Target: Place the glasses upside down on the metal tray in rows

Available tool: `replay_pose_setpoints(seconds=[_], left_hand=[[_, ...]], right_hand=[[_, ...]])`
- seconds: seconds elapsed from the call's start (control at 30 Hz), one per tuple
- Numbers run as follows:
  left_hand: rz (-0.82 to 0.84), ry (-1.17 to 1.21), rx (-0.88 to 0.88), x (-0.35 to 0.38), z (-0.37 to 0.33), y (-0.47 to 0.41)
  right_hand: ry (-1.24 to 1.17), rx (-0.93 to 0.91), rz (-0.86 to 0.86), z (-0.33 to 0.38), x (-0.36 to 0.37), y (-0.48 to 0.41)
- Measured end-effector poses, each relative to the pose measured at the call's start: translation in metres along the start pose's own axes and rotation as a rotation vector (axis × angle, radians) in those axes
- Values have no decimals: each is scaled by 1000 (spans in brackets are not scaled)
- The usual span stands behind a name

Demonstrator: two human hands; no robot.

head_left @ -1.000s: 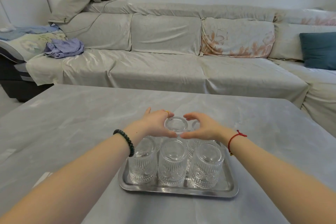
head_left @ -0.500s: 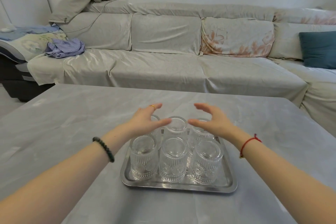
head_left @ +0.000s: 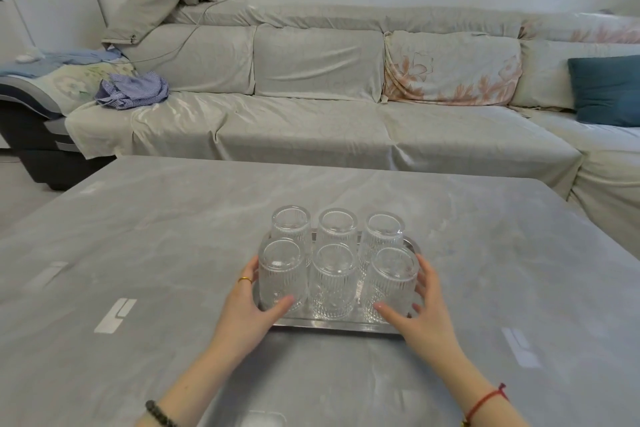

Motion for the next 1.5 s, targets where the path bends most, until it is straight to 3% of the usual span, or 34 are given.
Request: replay_pose_setpoints(seconds=[0.17, 0.47, 0.53, 0.63, 0.73, 0.83, 0.93, 1.13, 1.33, 1.5], left_hand=[[-71, -29, -3, 1, -2, -6], [-61, 23, -4, 3, -6, -10], [-54, 30, -4, 4, -6, -9], [-135, 28, -17, -2, -4, -1], [-262, -6, -18, -7, -4, 11], [-203, -3, -61, 5, 1, 16], [-169, -18, -42, 11, -2, 14], [-170, -56, -29, 10, -1, 9], [-128, -82, -15, 9, -2, 8], [-46, -132, -23, -8, 11, 14]], right_hand=[[85, 37, -88, 1, 0, -2], [128, 48, -81, 6, 3, -9], [139, 34, -161, 11, 0, -1], [100, -148, -366, 28, -1, 29], [81, -245, -260, 31, 36, 54], [31, -100, -152, 20, 69, 54], [-46, 11, -181, 15, 83, 45], [-30, 35, -271, 23, 86, 31], [-62, 13, -246, 21, 82, 29], [-60, -174, -334, 30, 27, 32]])
Point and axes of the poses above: each hand's wrist, its own y-axis away from the middle knuckle, its own x-axis out of the palm, z = x × y, the point moved 7 cm from there along -y, towards the middle knuckle, and after that the axes turned 6 degrees about x, right-handed, at the moved point
